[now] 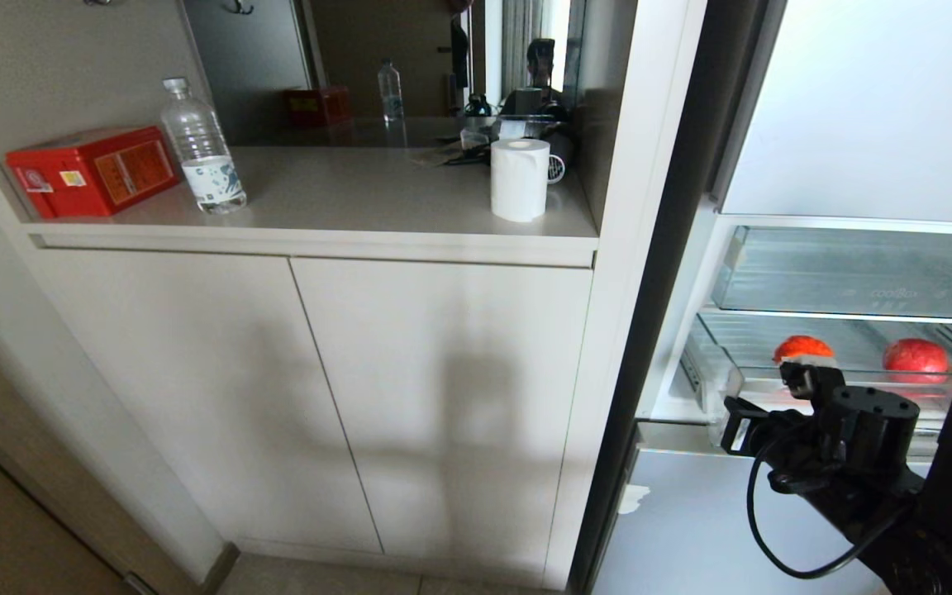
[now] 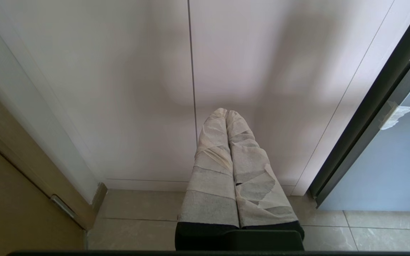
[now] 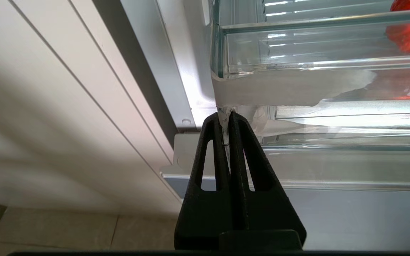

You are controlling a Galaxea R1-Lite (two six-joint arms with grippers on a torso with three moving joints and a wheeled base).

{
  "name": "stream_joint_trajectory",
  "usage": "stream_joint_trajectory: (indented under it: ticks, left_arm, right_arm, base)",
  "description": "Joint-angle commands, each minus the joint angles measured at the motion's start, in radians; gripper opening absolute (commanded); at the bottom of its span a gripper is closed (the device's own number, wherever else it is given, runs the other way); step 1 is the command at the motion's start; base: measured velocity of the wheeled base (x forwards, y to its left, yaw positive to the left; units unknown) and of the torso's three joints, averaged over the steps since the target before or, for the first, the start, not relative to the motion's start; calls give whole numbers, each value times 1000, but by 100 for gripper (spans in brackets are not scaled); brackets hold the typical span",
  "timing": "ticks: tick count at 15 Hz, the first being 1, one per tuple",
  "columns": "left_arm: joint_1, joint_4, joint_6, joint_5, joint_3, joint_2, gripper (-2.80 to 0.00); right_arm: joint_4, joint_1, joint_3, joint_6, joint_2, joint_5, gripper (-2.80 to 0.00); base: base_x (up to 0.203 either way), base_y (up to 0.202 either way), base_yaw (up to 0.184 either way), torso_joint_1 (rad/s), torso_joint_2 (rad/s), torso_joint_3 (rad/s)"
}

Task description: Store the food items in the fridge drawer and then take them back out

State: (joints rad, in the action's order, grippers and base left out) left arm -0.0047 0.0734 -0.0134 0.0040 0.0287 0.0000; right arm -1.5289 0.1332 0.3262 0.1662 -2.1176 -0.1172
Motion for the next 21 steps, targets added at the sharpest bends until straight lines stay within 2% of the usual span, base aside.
stream_joint_trajectory:
  ticks: [1, 8, 11, 12, 13, 16, 18, 19, 21]
  left_arm:
    - [-1, 0, 0, 1, 0, 0, -280]
    - [0, 0, 0, 1, 0, 0, -280]
    - [0, 0, 0, 1, 0, 0, -280]
    - [0, 0, 0, 1, 0, 0, -280]
    - [0, 0, 0, 1, -1, 0, -280]
    - [0, 0, 0, 1, 0, 0, -280]
    - [0, 0, 0, 1, 0, 0, -280]
    - [0, 0, 0, 1, -1, 0, -280]
    - [0, 0, 0, 1, 0, 0, -280]
  right_arm:
    - [-1, 0, -30, 8, 11, -1, 0]
    - [-1, 6, -154, 35, 157, -3, 0]
    - [4, -28, -173, 25, 297, -8, 0]
    - [58, -60, -150, 13, 361, -8, 0]
    - [188, -101, -98, 0, 426, -8, 0]
    - [662, -211, 167, -22, 560, 9, 0]
    - [922, -293, 336, -65, 577, 59, 0]
    - [1000, -332, 409, -86, 557, 97, 0]
    - [1047, -368, 490, -108, 462, 130, 0]
  base:
    - [0, 0, 0, 0, 0, 0]
    - [0, 0, 0, 0, 0, 0]
    - [0, 0, 0, 0, 0, 0]
    - [0, 0, 0, 0, 0, 0]
    - [0, 0, 0, 0, 0, 0]
    - [0, 0, 0, 0, 0, 0]
    - [0, 0, 0, 0, 0, 0]
    - [0, 0, 0, 0, 0, 0]
    - [0, 0, 0, 0, 0, 0]
